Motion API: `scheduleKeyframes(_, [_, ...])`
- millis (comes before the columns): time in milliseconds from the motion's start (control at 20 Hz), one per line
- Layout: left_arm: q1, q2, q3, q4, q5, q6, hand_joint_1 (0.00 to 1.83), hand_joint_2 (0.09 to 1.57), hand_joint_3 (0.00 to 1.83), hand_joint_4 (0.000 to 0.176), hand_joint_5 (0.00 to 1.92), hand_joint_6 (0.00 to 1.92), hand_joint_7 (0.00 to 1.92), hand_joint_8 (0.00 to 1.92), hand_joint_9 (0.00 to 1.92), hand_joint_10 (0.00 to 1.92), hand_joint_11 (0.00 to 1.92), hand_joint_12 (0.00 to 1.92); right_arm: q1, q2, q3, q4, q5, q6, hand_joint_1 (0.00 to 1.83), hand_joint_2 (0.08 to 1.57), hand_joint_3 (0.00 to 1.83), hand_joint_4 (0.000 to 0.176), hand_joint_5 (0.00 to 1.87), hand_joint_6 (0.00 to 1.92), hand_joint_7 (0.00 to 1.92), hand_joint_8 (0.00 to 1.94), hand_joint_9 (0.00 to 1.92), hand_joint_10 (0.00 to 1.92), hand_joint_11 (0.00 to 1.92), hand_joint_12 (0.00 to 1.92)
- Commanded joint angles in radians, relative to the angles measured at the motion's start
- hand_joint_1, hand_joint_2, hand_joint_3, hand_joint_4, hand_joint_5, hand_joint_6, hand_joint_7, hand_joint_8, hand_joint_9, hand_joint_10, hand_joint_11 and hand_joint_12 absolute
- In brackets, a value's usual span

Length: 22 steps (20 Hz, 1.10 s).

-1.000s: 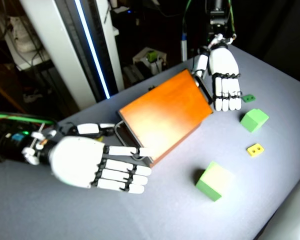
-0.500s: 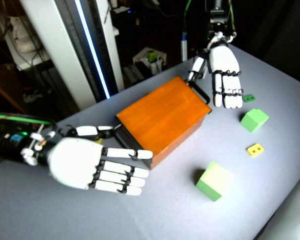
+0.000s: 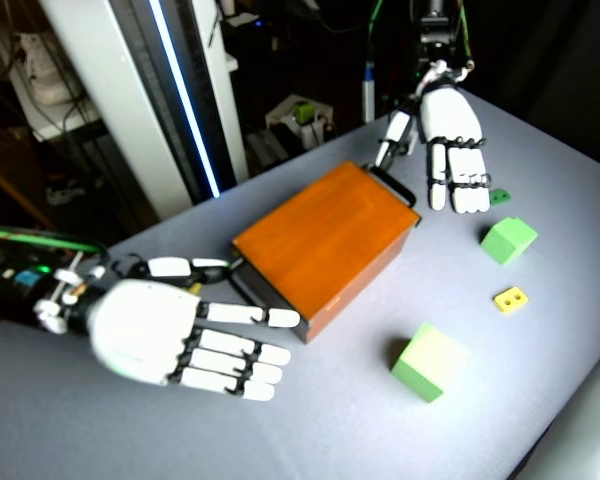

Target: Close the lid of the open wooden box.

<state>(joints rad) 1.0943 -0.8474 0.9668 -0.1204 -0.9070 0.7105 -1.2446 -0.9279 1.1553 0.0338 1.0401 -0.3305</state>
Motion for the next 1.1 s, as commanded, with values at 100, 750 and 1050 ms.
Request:
scheduleKeyframes(100, [0.004, 0.010, -0.005, -0.020, -0.133, 0.000, 0.67, 0.92, 0.00, 0.176, 0.00, 0.00, 0.00, 0.00, 0.00, 0.00, 0.00, 0.00, -0.022, 0.016, -0.011, 0.041, 0.137, 0.003, 0.55, 0.92, 0.00, 0.176, 0.00, 0.00, 0.00, 0.00, 0.00, 0.00, 0.00, 0.00])
scheduleKeyframes(750, [-0.006, 0.050, -0.016, -0.066, -0.328, 0.012, 0.00, 1.41, 0.02, 0.000, 0.06, 0.01, 0.09, 0.00, 0.00, 0.00, 0.00, 0.00, -0.058, 0.070, -0.024, 0.146, 0.382, -0.023, 0.26, 1.26, 0.02, 0.103, 0.00, 0.00, 0.00, 0.00, 0.00, 0.00, 0.05, 0.01])
scheduleKeyframes(1050, [-0.038, 0.062, -0.029, -0.042, -0.472, 0.013, 0.00, 1.55, 0.03, 0.000, 0.12, 0.00, 0.12, 0.01, 0.04, 0.00, 0.01, 0.00, -0.005, 0.099, -0.042, 0.122, 0.499, -0.044, 0.17, 1.42, 0.00, 0.031, 0.17, 0.01, 0.15, 0.01, 0.12, 0.01, 0.11, 0.02])
